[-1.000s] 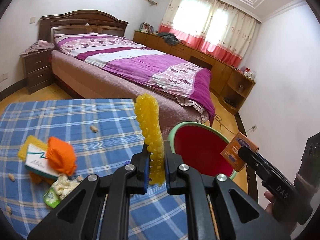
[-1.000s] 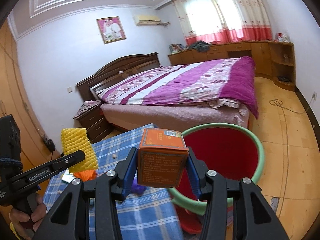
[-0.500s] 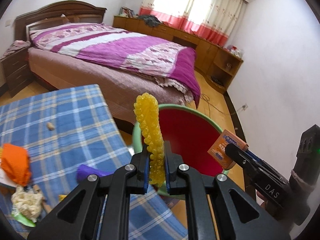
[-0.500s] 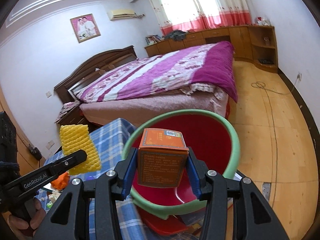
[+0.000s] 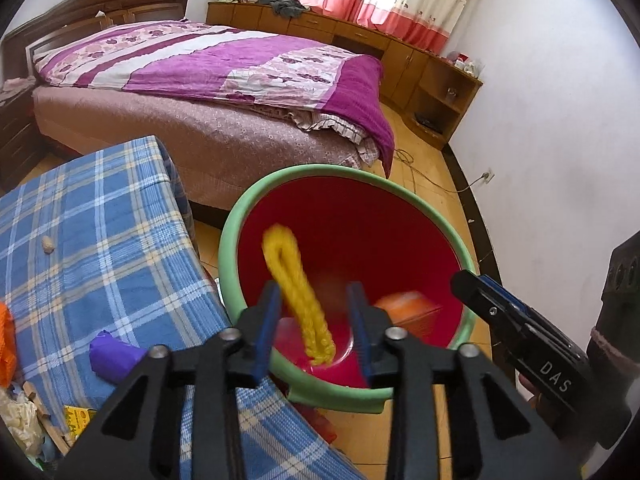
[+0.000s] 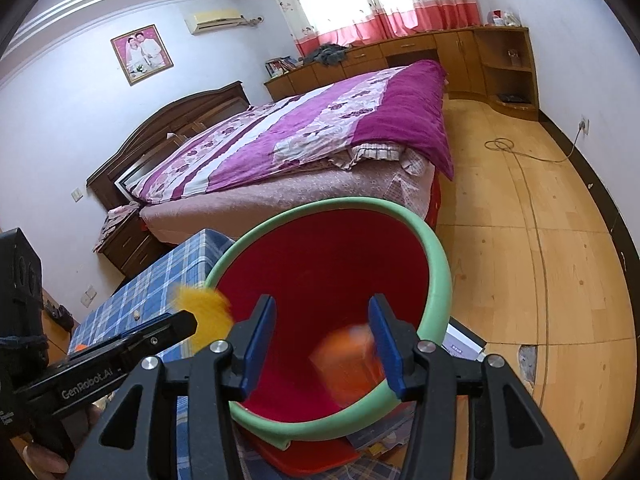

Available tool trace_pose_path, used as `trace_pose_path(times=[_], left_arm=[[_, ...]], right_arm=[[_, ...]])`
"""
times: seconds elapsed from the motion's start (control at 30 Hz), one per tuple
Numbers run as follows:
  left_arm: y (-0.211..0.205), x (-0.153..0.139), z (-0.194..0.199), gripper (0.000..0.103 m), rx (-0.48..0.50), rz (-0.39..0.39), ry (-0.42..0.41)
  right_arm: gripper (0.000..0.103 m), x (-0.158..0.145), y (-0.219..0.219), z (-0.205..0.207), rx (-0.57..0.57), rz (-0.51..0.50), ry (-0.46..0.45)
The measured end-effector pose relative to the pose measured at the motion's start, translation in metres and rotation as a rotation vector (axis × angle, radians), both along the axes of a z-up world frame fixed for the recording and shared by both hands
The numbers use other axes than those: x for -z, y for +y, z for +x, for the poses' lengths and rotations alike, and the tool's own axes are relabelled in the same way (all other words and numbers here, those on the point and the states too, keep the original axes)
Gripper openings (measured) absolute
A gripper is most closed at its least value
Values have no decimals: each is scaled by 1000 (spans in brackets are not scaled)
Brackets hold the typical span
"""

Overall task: Collect trash
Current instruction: 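Open the left gripper over the red bucket while the right gripper opens too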

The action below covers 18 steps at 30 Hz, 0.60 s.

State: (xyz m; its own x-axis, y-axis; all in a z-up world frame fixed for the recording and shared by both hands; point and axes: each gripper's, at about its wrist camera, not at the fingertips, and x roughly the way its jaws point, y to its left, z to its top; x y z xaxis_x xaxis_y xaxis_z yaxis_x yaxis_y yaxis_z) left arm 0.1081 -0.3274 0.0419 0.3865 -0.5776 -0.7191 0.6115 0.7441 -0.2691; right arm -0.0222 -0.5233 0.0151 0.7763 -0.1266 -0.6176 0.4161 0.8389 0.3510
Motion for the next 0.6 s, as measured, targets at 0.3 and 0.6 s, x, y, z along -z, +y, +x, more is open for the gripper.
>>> trace_pose_path(times=[0.3, 0.6], left_arm=[[7, -7, -7, 40, -4, 8, -19], [41, -17, -15, 40, -46, -8, -9]], right_arm=[[63, -8, 9, -8, -2, -8, -23], [69, -23, 37, -21, -28, -31, -54]])
